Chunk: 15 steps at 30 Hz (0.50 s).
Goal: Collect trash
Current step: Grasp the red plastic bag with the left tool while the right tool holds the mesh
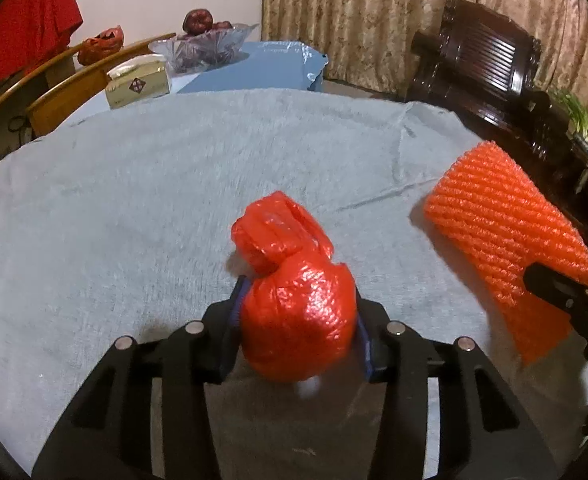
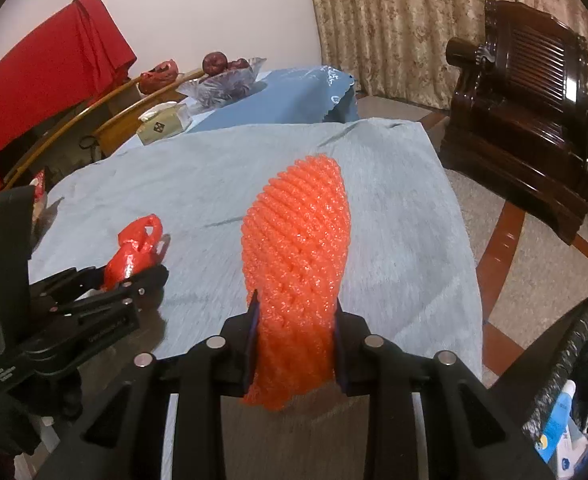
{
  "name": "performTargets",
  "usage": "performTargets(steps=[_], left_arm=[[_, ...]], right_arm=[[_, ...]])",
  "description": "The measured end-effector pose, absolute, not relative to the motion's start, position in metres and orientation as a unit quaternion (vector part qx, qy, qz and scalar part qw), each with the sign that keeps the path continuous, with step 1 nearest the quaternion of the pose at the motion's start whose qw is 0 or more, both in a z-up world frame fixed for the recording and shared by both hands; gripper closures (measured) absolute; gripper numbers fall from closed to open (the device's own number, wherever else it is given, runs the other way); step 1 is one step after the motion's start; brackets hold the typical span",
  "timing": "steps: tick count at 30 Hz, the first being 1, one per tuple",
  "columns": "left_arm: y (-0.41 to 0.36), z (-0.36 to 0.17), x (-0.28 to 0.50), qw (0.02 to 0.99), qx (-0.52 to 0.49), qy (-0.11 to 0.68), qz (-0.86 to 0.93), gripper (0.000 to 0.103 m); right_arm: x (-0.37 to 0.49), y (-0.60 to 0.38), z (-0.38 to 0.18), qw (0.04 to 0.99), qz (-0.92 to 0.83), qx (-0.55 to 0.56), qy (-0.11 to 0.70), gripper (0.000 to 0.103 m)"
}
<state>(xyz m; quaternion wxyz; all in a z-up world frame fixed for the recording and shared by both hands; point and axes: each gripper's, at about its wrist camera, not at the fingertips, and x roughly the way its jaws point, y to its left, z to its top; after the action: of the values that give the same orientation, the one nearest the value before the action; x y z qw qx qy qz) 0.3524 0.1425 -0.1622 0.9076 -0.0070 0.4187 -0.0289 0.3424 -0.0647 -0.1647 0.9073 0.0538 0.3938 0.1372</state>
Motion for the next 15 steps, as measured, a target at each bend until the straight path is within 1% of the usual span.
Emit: performTargets(steps=[8,15], left_arm=[[0.129,-0.119,0.315,0.926,-0.014,0.376,-0.032,0.061],[0.117,-0.086,0.28,0.933,-0.026,0.356,-0.033,0.061]], right_arm=[[0.321,-0.076,-0.135,0.917,0.143,0.057,0.369,0.073],[0.293,-0.078,-0.109,0.922,0.153,0.052,0.351,0.073]])
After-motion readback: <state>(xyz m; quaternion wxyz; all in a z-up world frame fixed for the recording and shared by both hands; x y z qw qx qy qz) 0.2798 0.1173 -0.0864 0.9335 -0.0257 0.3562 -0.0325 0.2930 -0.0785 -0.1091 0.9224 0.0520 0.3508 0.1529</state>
